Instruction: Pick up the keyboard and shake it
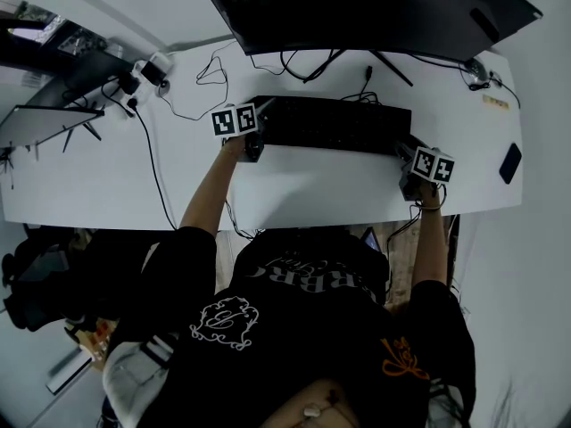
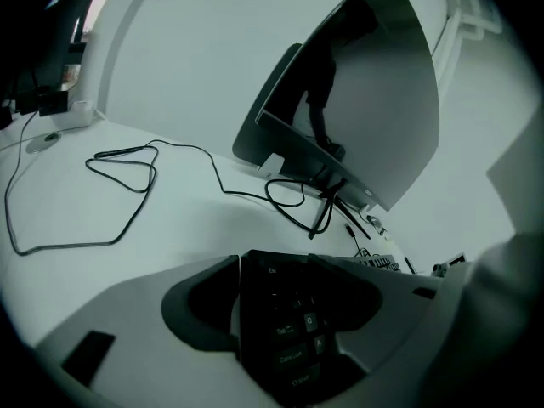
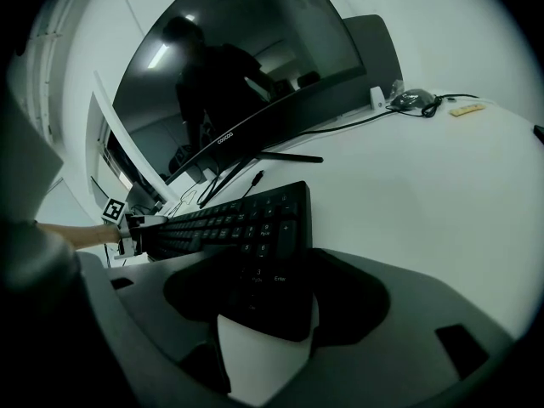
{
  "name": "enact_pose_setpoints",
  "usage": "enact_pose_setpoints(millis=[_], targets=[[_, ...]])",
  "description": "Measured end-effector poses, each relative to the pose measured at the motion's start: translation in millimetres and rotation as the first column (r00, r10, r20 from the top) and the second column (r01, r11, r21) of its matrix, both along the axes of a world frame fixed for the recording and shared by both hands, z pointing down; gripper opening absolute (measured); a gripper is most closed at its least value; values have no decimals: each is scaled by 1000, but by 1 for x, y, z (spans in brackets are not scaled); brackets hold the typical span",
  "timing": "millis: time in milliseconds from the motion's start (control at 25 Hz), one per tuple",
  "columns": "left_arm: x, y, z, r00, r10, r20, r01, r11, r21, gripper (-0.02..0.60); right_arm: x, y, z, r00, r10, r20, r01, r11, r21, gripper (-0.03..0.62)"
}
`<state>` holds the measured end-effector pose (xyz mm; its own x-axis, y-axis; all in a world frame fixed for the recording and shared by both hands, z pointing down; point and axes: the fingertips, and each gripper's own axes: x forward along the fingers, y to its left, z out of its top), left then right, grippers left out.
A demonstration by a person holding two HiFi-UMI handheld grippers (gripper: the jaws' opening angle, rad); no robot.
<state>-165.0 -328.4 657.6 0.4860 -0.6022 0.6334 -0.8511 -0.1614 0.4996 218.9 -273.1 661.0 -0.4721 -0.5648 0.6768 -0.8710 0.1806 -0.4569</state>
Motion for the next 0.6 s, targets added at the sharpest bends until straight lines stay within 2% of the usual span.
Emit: enact_pose_setpoints(millis=[240, 400, 600], targets=[[0, 0, -12, 998, 37, 44, -39, 998, 42, 252, 9, 1, -8, 997, 73, -2, -73, 997, 30, 284], [-2, 2, -33, 999, 44, 5, -44, 994, 96, 250, 13, 6, -33, 995, 104, 11, -104, 990, 94, 278], [2, 17, -58, 993, 113, -13, -110, 982, 152, 241, -2, 17, -71, 993, 109, 49, -116, 977, 178, 254]])
